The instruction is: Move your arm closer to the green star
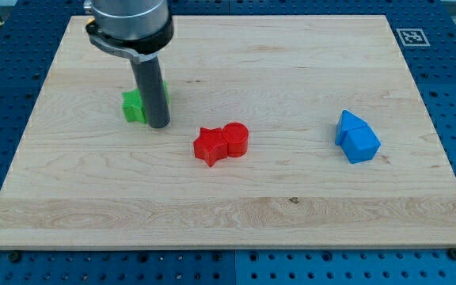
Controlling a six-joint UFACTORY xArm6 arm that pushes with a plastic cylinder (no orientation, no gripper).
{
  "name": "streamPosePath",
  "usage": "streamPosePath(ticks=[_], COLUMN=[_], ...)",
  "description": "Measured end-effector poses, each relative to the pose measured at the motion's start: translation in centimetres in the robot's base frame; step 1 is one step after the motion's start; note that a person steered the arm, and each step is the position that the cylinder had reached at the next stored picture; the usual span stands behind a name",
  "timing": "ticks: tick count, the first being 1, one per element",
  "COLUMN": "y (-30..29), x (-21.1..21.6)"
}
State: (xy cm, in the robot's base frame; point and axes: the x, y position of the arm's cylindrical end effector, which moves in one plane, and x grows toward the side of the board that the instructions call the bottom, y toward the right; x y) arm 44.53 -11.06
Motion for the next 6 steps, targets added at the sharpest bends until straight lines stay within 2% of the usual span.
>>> streamPosePath(ticks=[2,3,6], y=[0.2,-0.4,-2.3], x=[0.3,2.4,1.8])
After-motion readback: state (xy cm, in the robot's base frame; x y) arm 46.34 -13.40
